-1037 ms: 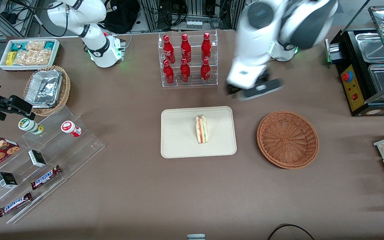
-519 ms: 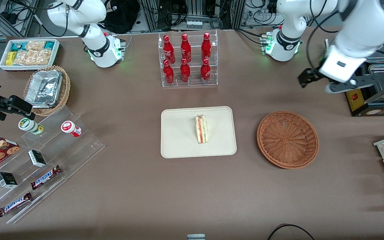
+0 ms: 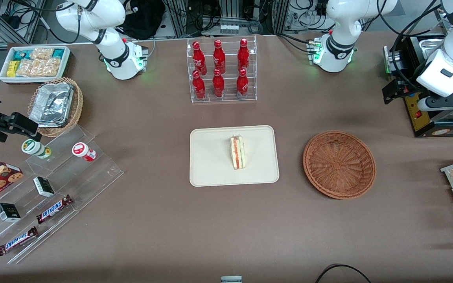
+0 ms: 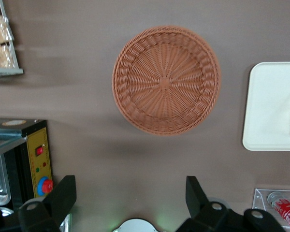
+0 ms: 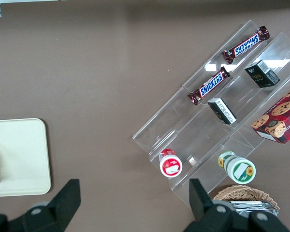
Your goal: Place sandwich from basket to tray
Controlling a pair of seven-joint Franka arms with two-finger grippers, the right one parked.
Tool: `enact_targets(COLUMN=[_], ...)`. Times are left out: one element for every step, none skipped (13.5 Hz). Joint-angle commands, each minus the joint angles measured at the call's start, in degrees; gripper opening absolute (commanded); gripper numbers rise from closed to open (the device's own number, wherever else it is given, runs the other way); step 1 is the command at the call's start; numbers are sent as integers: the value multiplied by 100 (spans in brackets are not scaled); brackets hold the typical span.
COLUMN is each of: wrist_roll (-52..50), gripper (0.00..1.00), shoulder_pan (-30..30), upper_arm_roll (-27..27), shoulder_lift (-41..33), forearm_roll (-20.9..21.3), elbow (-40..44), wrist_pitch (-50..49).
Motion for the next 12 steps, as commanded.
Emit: enact_targets(wrist_roll=[-7,2,-15,19,46,46,-15,-16,-24,-16,10,2], gripper=[100,100,100,100,100,100,100,100,100,100,100,100], shoulder_pan=[-19,-36,-132,-264,-378,-571,-590,-590,-599,-608,-608,-608], upper_arm_roll=[-77,-77,-43,62,263,326,336,344,379,414,424,424], shoulder_lift=[514,488,462,444,444,488,575,724,856,892,875,866], forearm_roll=[-65,-65,-65,-57,-65,-30,-4,5,-21,13,40,49], elbow=[562,572,581,598,598,624,816,1079,1256,1310,1301,1310], wrist_pitch=[-151,-159,-168,-168,-125,-46,-28,-80,-98,-107,-133,-220])
